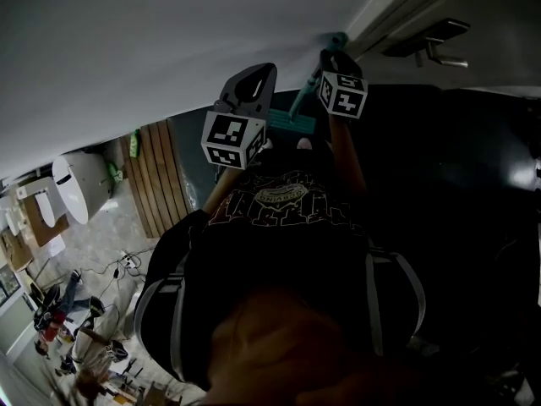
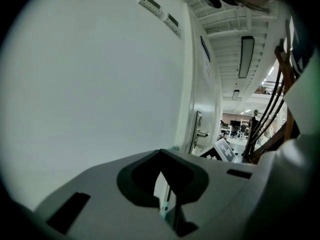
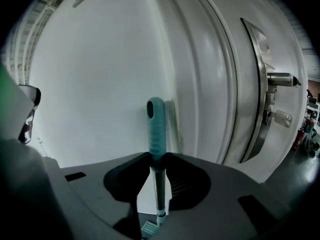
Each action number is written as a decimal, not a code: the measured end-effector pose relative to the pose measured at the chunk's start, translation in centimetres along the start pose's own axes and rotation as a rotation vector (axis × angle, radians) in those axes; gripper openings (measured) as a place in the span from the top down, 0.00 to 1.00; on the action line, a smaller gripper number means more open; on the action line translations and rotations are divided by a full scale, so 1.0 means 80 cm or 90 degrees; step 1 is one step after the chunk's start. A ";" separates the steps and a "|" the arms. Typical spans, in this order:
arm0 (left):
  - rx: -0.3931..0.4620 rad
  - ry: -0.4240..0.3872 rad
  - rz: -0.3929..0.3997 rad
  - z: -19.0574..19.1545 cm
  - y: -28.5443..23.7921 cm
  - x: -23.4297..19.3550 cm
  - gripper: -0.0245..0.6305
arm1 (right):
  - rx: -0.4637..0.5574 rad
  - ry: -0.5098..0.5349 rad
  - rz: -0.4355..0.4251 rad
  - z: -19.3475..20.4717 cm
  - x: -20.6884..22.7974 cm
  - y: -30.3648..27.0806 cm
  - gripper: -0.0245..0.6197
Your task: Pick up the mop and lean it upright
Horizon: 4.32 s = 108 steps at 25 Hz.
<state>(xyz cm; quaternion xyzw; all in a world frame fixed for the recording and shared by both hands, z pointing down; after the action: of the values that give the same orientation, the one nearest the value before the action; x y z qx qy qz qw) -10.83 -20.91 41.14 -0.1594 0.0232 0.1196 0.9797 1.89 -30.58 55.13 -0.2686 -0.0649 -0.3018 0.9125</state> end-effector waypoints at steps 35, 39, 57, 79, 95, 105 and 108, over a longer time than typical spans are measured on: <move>-0.013 -0.004 0.035 0.028 0.025 0.051 0.89 | -0.027 0.093 -0.139 0.060 -0.100 0.111 0.79; -0.015 -0.002 0.034 0.031 0.027 0.048 0.89 | -0.034 0.104 -0.153 0.070 -0.115 0.117 0.79; -0.024 0.002 0.036 0.043 0.031 0.043 0.89 | -0.054 0.121 -0.198 0.089 -0.160 0.146 0.79; -0.002 -0.018 0.028 0.034 0.030 0.044 0.89 | -0.050 0.117 -0.198 0.084 -0.146 0.135 0.79; -0.005 -0.020 0.029 0.033 0.023 0.051 0.89 | -0.040 0.104 -0.190 0.068 -0.118 0.115 0.79; -0.005 -0.016 0.036 0.032 0.013 0.058 0.89 | -0.029 0.084 -0.178 0.057 -0.087 0.105 0.79; -0.004 -0.018 0.038 0.030 0.010 0.062 0.89 | -0.025 0.078 -0.175 0.053 -0.078 0.103 0.79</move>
<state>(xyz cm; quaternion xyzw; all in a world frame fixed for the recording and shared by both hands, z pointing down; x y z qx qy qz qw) -6.19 -18.28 42.77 -0.1604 0.0133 0.1508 0.9754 1.86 -19.57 53.22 -0.2558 -0.0394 -0.4411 0.8593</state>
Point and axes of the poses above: the fingertips, and each gripper's own axes: y backward along the fingers, x to its right, z out of its underside, the point moved 1 cm from there along y, backward along the fingers, and after that the axes turned 14 degrees about -z, right-handed, at the moved point
